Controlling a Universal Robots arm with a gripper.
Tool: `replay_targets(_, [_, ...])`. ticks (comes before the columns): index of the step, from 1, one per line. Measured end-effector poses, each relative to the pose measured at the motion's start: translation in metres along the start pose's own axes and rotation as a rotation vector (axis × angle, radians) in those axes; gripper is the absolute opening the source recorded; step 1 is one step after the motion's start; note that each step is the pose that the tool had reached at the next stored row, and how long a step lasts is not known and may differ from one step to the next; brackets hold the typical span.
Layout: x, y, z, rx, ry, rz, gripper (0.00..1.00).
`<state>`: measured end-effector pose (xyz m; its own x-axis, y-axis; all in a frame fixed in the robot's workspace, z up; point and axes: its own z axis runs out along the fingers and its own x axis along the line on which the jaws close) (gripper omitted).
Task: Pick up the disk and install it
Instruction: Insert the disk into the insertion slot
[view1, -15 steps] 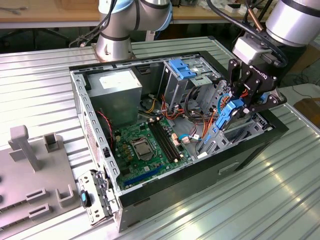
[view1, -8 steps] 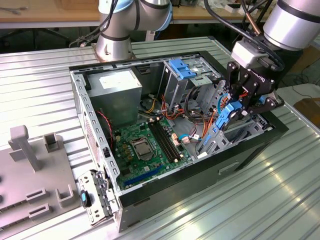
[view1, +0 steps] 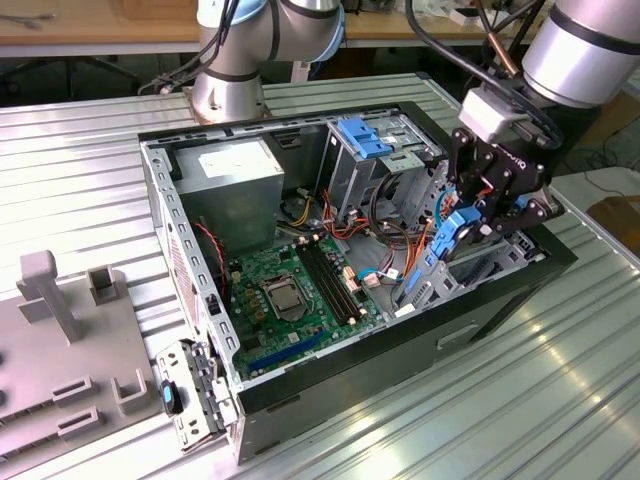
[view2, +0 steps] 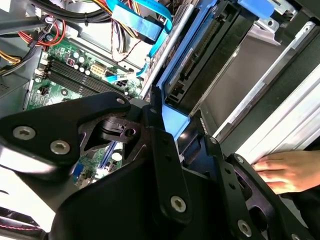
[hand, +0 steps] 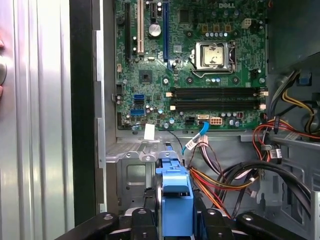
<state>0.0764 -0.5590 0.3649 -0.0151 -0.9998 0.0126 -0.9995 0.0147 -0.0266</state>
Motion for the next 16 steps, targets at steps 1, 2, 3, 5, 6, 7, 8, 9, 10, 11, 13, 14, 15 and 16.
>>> replay_targets(1, [0.0, 0.0, 0.0007, 0.0, 0.0, 0.0, 0.37])
replay_targets(2, [0.0, 0.0, 0.0014, 0.0, -0.0002, 0.0, 0.37])
replay_targets(3, [0.0, 0.0001, 0.0025, 0.0001, -0.0001, 0.0, 0.37])
replay_targets(5, [-0.0001, 0.0001, 0.0041, 0.0, -0.0001, 0.0, 0.37])
replay_targets(6, [-0.0001, 0.0001, 0.0048, 0.0, -0.0001, 0.0, 0.37])
replay_targets(7, [-0.0001, 0.0001, 0.0053, 0.0001, -0.0001, 0.0, 0.37])
replay_targets(8, [-0.0001, 0.0001, 0.0063, 0.0001, -0.0001, 0.0, 0.37])
replay_targets(9, [-0.0001, 0.0002, 0.0075, 0.0, -0.0001, 0.0, 0.37])
replay_targets(10, [-0.0001, 0.0002, 0.0077, 0.0, 0.0, 0.0, 0.37])
replay_targets(11, [-0.0001, 0.0002, 0.0077, 0.0, 0.0, 0.0, 0.37])
replay_targets(13, [-0.0001, 0.0002, 0.0079, 0.0, -0.0001, 0.0, 0.37])
replay_targets(14, [-0.0001, 0.0002, 0.0079, 0.0, -0.0002, 0.0, 0.37])
replay_targets(15, [-0.0001, 0.0002, 0.008, 0.0001, -0.0003, 0.0, 0.37])
replay_targets(16, [-0.0001, 0.0002, 0.008, 0.0001, -0.0003, 0.0, 0.37])
